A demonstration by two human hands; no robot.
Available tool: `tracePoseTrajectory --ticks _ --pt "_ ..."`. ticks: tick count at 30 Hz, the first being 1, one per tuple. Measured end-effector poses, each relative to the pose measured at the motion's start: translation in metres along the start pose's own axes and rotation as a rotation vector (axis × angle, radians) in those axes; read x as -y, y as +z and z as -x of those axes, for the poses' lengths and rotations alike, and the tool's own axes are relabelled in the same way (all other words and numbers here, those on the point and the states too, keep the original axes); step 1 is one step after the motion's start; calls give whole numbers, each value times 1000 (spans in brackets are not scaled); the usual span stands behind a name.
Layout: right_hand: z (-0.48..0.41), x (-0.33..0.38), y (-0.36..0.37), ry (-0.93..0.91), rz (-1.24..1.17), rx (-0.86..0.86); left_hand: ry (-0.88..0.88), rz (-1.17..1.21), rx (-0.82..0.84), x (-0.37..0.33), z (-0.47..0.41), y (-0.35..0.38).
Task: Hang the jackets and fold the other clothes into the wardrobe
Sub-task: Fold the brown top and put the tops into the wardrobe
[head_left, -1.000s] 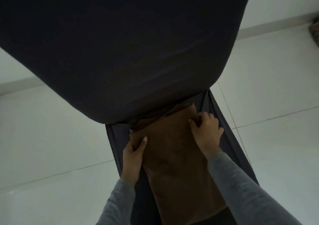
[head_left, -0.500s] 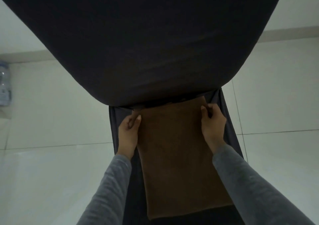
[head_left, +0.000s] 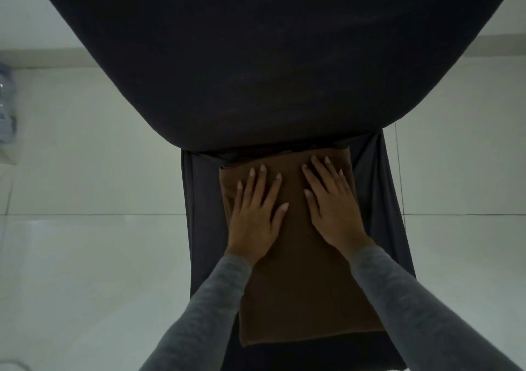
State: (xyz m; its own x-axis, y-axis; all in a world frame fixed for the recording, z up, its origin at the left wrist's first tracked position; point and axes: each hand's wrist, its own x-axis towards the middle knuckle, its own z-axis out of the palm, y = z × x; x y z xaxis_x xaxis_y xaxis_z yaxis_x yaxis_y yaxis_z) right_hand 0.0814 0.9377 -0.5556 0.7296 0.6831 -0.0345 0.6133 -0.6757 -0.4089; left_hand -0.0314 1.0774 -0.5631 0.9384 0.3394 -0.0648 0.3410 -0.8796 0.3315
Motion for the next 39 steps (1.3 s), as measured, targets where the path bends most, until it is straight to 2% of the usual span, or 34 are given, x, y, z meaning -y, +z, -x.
tracePoseTrajectory --ticks 4,8,10,12,14,18,24,27,30,33,37,39 --pt "-7 -15 3 150 135 34 -121 -140 23 32 2 6" --pt "14 7 7 307 142 51 -384 -121 -6 30 26 1" --pt "34 23 10 267 86 74 -324 -70 4 16 41 -4" --pt "58 30 13 214 67 91 -102 -27 74 -4 60 -2" --pt "80 24 14 241 91 92 -19 -21 119 -16 80 5" --pt "116 3 10 271 92 110 -266 -9 84 -3 103 10" --pt "176 -8 -3 330 -75 125 -415 -43 124 9 140 11" --pt "196 9 -7 423 -253 67 -480 -17 118 7 160 1" --pt "205 22 -12 575 -377 -71 -418 73 53 -15 169 -7" --pt "202 36 -23 710 -383 -166 -237 215 59 -44 177 -11" --pt "186 41 -38 965 -354 -79 35 215 187 -72 184 1" --pt "181 38 -44 1063 -492 11 18 168 236 -73 186 7"
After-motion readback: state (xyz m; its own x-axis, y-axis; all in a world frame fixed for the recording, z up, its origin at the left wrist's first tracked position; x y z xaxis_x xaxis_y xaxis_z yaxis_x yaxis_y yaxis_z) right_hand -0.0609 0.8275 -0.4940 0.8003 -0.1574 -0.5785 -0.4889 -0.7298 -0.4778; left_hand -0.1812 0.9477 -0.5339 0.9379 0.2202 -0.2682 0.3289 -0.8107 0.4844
